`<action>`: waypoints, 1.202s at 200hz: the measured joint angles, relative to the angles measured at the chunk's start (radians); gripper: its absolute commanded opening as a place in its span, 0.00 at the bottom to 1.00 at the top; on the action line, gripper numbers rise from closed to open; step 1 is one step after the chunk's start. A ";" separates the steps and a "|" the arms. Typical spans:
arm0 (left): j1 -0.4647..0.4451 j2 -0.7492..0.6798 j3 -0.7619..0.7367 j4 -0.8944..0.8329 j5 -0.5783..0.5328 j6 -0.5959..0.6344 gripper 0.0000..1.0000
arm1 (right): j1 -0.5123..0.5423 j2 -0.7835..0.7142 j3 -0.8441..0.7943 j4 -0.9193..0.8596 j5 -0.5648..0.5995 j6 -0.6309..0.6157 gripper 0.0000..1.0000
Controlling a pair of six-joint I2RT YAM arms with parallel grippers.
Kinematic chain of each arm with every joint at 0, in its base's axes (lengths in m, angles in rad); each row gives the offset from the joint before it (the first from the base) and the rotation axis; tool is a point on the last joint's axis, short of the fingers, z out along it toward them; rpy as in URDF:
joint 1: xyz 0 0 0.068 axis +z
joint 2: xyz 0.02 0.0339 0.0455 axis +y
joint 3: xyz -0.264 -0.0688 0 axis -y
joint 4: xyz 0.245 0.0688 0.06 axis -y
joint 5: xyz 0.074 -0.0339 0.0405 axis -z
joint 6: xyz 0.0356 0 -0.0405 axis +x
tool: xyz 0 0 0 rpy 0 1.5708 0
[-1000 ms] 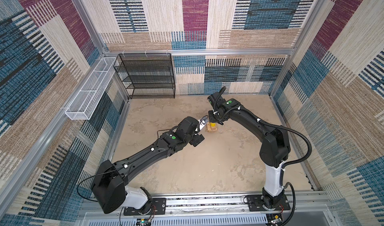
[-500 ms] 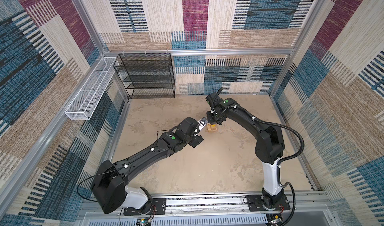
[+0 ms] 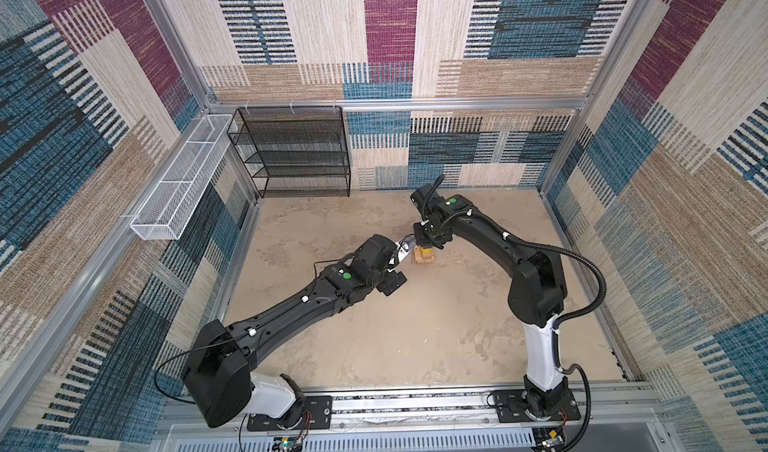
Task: Build the wood block tower
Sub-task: 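Lower the maroon cube onto the yellow cylinder with the right gripper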
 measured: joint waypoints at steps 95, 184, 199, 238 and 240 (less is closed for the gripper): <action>0.000 0.009 -0.006 0.000 0.000 0.003 0.99 | -0.013 0.006 0.010 0.000 -0.001 -0.007 0.27; 0.000 0.011 -0.007 0.001 0.000 0.004 0.99 | -0.019 0.007 0.011 0.000 -0.019 -0.010 0.31; 0.000 0.011 -0.007 0.001 0.000 0.004 0.99 | -0.020 0.007 0.011 0.000 -0.019 -0.011 0.31; 0.000 0.011 -0.008 0.001 0.000 0.004 0.99 | -0.020 0.007 0.010 0.000 -0.021 -0.011 0.35; 0.000 0.011 -0.008 0.001 0.000 0.004 0.99 | -0.020 0.007 0.010 0.000 -0.023 -0.011 0.35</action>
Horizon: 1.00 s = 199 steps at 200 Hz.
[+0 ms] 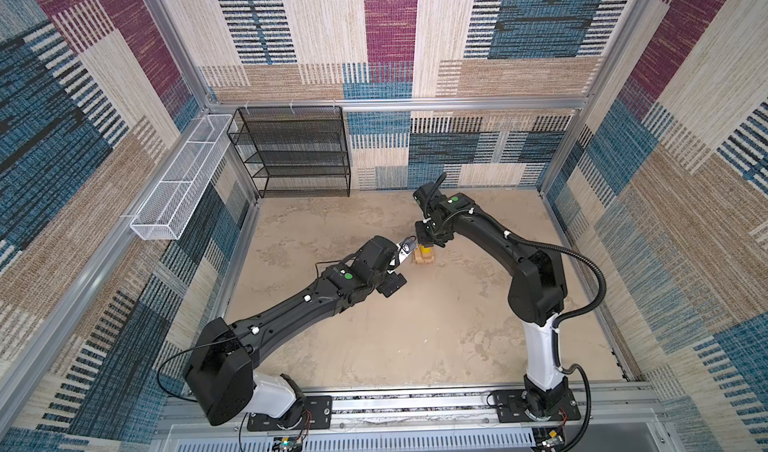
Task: Build the wood block tower
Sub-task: 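Lower the maroon cube onto the yellow cylinder with the right gripper, then open the right gripper to release the maroon cube on the stack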
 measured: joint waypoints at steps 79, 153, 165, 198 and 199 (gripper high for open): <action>0.000 0.000 0.000 0.000 0.000 0.000 0.99 | -0.003 0.004 -0.005 0.000 -0.014 -0.006 0.40; 0.005 -0.002 -0.001 0.037 -0.043 -0.001 0.99 | -0.003 -0.023 0.037 -0.018 -0.023 -0.006 0.81; 0.011 -0.008 -0.001 0.046 -0.065 -0.005 0.99 | -0.003 -0.037 0.050 -0.022 -0.022 -0.006 0.82; 0.068 -0.055 -0.001 0.099 -0.110 -0.059 0.99 | -0.003 -0.098 0.070 -0.036 -0.013 -0.006 0.82; 0.072 -0.059 -0.002 0.101 -0.111 -0.062 0.99 | -0.003 -0.103 0.070 -0.037 -0.010 -0.006 0.82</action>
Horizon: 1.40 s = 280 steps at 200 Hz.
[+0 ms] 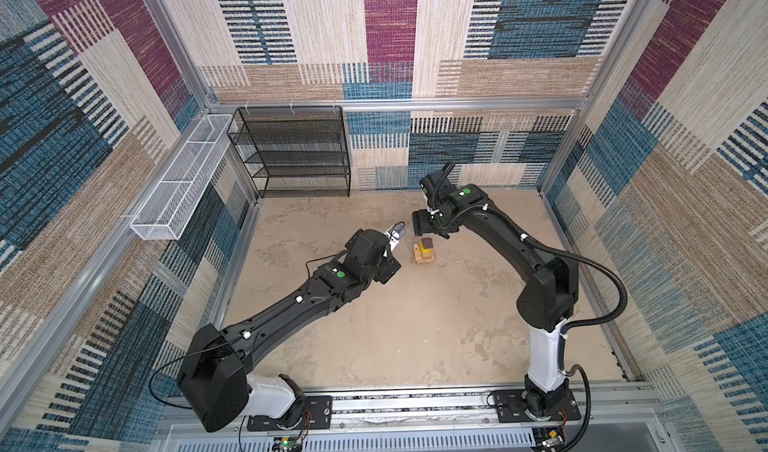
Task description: Build the wood block tower
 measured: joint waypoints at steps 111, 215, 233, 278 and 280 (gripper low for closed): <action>0.578 -0.245 -0.374 0.518 -0.084 -0.225 0.99 | -0.361 -0.749 -1.016 0.995 0.494 -0.224 1.00; 0.637 -0.078 -0.616 0.803 0.037 -0.242 0.99 | -0.487 -0.669 -1.766 1.870 0.232 -0.281 1.00; 0.647 -0.077 -0.621 0.780 0.087 -0.269 0.99 | -0.488 -0.661 -1.793 1.989 0.184 -0.320 1.00; 0.671 0.012 -0.684 0.898 0.224 -0.272 0.99 | -0.489 -0.643 -1.808 2.137 0.031 -0.388 1.00; 0.674 0.018 -0.690 0.911 0.232 -0.271 0.99 | -0.489 -0.641 -1.810 2.144 0.023 -0.388 1.00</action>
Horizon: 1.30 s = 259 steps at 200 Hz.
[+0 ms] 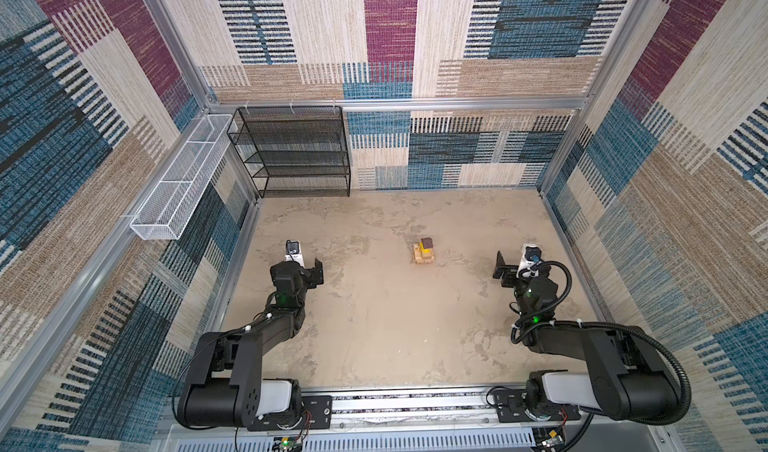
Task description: Build the wood block tower
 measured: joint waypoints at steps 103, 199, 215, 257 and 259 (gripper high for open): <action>0.042 0.153 0.031 0.177 -0.002 -0.038 0.99 | -0.029 0.203 0.021 0.192 -0.041 0.031 1.00; 0.039 0.156 0.029 0.142 -0.002 -0.038 0.99 | -0.034 0.203 0.022 0.190 0.030 0.070 1.00; 0.039 0.156 0.029 0.142 -0.002 -0.038 0.99 | -0.034 0.203 0.022 0.191 0.033 0.070 1.00; 0.039 0.160 0.029 0.142 -0.001 -0.038 0.99 | -0.034 0.203 0.022 0.191 0.035 0.073 1.00; 0.039 0.161 0.029 0.142 -0.001 -0.038 0.99 | -0.034 0.203 0.022 0.191 0.035 0.073 1.00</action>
